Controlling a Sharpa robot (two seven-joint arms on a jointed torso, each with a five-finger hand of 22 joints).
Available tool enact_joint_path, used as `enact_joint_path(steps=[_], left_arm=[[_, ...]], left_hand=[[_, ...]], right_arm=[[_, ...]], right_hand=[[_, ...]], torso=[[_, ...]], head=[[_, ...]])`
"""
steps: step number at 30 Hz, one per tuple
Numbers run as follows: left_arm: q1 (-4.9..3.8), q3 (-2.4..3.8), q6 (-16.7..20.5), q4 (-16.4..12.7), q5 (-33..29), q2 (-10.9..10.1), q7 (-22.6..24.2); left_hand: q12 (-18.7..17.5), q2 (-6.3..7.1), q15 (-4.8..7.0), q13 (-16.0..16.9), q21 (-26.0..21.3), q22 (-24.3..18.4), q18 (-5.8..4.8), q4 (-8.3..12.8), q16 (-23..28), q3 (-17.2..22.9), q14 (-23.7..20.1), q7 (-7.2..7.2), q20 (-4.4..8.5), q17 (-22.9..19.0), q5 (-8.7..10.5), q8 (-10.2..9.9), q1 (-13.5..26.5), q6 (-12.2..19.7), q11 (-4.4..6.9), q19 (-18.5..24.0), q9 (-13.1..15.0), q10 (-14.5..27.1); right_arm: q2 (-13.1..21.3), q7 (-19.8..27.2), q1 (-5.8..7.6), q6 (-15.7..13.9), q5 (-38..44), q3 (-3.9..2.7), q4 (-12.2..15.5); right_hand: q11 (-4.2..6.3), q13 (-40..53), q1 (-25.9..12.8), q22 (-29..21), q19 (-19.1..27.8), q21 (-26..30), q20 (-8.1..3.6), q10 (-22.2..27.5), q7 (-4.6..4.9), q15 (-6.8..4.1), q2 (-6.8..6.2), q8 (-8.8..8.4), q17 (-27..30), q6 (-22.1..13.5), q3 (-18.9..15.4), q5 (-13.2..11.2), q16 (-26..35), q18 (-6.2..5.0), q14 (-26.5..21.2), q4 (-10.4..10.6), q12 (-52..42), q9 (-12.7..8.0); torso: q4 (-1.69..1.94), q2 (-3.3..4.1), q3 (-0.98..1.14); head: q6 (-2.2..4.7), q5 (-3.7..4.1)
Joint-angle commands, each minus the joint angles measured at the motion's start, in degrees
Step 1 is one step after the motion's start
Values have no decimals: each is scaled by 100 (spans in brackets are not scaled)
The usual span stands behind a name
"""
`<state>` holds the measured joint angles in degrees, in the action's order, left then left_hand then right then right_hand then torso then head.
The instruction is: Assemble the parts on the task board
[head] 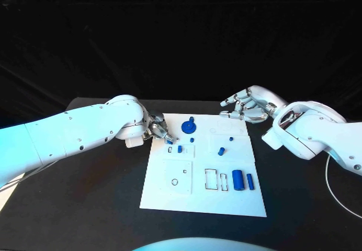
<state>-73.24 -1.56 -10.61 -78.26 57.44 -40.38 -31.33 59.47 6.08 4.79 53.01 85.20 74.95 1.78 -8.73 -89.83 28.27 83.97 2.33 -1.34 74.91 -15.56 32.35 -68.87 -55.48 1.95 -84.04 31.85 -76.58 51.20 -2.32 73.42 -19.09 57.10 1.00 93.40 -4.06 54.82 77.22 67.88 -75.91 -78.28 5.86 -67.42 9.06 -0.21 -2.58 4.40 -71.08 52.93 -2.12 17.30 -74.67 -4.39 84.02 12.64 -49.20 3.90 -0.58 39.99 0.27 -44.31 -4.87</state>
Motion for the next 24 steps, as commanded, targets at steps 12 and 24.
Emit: enact_joint_path(steps=[12,24], left_arm=[[83,-8,-126,-175,359,-67,26],[93,-14,-581,-187,411,-59,-110]], left_hand=[[64,39,29,35,25,1046,-41,891,-17,925,603,-3,30,1509,-32,28,21,-44,2,-361,0,-43],[61,45,30,31,9,1029,-36,897,-17,932,603,-4,30,1509,-36,27,27,-50,3,-352,-2,-44]], right_arm=[[-1,20,-7,77,27,7,-3],[0,19,-8,83,27,8,1]], right_hand=[[6,3,14,-8,30,36,1,40,1,-16,56,24,0,24,-46,30,34,-61,158,4,-20,8],[6,3,14,-8,30,36,1,40,1,-16,56,24,0,24,-46,30,34,-61,158,4,-20,8]], torso=[[-4,10,-2],[-4,5,-2]], head=[[-30,-4],[-82,-9]])
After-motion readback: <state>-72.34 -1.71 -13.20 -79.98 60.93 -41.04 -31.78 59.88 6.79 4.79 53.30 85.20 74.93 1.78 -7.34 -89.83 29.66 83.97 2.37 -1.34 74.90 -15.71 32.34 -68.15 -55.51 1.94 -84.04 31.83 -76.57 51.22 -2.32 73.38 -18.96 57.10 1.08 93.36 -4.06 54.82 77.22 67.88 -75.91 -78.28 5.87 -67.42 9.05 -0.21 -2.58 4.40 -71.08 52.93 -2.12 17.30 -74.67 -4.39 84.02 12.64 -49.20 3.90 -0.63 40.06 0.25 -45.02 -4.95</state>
